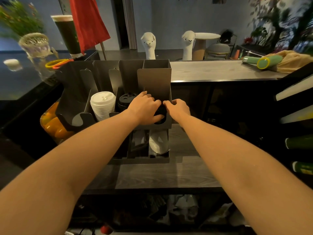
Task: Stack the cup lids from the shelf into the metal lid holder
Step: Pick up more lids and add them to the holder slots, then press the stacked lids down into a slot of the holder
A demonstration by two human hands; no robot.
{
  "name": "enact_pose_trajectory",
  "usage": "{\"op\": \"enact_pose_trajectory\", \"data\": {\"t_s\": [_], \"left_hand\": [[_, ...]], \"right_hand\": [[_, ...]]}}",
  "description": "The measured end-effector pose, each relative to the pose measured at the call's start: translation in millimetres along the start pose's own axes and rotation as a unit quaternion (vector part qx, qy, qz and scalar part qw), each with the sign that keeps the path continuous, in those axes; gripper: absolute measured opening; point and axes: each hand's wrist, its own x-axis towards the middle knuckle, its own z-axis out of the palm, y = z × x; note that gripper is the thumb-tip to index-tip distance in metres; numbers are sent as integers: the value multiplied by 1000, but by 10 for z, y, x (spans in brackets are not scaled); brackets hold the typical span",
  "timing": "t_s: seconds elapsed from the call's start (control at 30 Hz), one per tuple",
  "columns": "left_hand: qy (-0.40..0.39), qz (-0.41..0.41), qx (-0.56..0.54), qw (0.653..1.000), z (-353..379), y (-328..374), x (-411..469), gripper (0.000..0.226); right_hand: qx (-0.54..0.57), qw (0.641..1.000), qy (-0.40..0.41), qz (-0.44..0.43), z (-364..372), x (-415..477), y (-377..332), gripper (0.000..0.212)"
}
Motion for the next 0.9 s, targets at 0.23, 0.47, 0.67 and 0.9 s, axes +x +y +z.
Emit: {"op": "enact_pose_trajectory", "data": {"t_s": [0.23,0.47,0.67,0.9], "left_hand": [[79,5,-3,997,-103,151,-279,38],[19,-34,-118,992,77,587,-651,29],[-95,-50,-192,975,327,1087,-624,30],[-168,8,-197,966,467,1558,-227,30]], "right_hand": [[67,997,29,-24,-48,-426,187,37],[30,999,23,-22,-58,-780,549,19],[-113,993,-17,30,-215,-938,1054,25],[-290,955,-55,18,-610,-912,1676,32]]}}
